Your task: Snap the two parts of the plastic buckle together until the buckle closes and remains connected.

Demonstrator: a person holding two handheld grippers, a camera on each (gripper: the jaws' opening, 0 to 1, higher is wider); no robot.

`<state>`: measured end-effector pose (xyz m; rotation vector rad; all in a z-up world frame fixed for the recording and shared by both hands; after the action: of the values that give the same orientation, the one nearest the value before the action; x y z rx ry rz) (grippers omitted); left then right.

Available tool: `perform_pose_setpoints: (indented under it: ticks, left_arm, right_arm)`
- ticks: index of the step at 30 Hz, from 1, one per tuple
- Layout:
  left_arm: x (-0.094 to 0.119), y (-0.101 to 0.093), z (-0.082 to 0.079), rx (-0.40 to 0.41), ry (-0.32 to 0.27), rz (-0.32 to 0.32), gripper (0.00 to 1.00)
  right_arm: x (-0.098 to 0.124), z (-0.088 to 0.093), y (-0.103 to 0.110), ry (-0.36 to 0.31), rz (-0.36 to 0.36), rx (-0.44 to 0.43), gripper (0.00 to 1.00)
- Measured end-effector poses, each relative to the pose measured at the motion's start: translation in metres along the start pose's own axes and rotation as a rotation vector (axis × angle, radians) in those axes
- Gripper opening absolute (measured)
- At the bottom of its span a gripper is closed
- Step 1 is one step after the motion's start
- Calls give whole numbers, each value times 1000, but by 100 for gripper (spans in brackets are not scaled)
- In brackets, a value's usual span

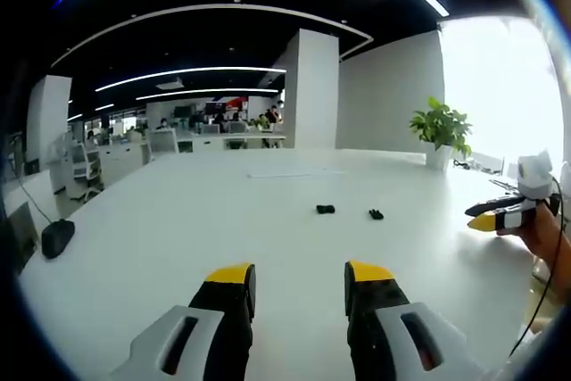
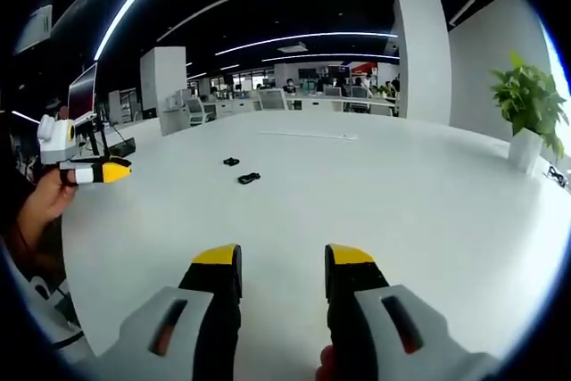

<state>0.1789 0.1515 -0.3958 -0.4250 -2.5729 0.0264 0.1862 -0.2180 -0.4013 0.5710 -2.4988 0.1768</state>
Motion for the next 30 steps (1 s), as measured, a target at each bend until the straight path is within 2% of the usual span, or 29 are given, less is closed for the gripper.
perform_pose_setpoints:
  ticks: [30]
  left_arm:
    - [-3,-5,-4,-21,2,4,40]
  right_arm:
    - [1,4,-2,6,15,13,36]
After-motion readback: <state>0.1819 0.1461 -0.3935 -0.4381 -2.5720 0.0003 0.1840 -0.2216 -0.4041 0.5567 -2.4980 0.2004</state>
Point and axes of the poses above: the point that each gripper's makers call its tool centre point, and the gripper's own axes: x roughly backward along the fingers, y roughly to its left, z roughly out of its underside, the point moved 9 cm from there along x, roughly backward along the fingers, and after that the axes turned 12 degrees about y, right-handed, at the moved point
